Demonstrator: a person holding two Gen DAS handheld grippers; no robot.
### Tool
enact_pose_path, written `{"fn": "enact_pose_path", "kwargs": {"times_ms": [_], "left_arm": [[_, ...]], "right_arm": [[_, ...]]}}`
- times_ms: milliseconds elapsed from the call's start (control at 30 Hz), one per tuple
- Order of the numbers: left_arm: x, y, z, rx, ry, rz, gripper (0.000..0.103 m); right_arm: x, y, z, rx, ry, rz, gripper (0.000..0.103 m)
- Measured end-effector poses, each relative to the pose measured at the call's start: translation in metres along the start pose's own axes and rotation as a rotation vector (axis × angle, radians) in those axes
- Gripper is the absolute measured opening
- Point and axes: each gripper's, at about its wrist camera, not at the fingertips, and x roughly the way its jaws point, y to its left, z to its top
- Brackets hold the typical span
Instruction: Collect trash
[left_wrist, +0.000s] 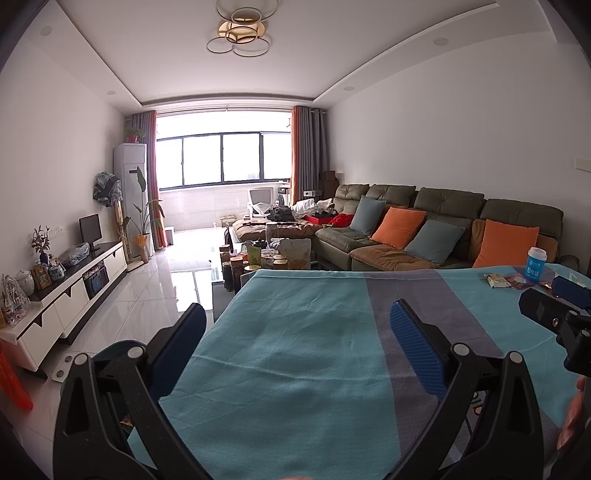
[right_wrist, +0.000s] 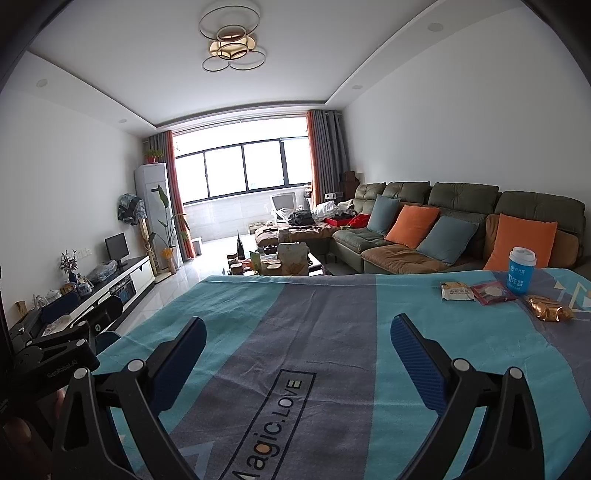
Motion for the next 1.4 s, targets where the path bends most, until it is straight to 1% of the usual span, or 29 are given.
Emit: {"fn": "enact_pose_path", "kwargs": {"times_ms": [533,1400], "left_arm": [[-0.0002,0.0029,-0.0014,-0.006,0.013,0.001,0.098],[-0.0015,0.0026,-0.0009,-0.001,0.010,0.004,0.098]], "right_arm": [[-0.0018,0.0018,-0.0006,0.001,0.002,0.000,0.096],[-0.0051,0.0021,-0.0029,0.008,0.000,-0.009,0.096]]}}
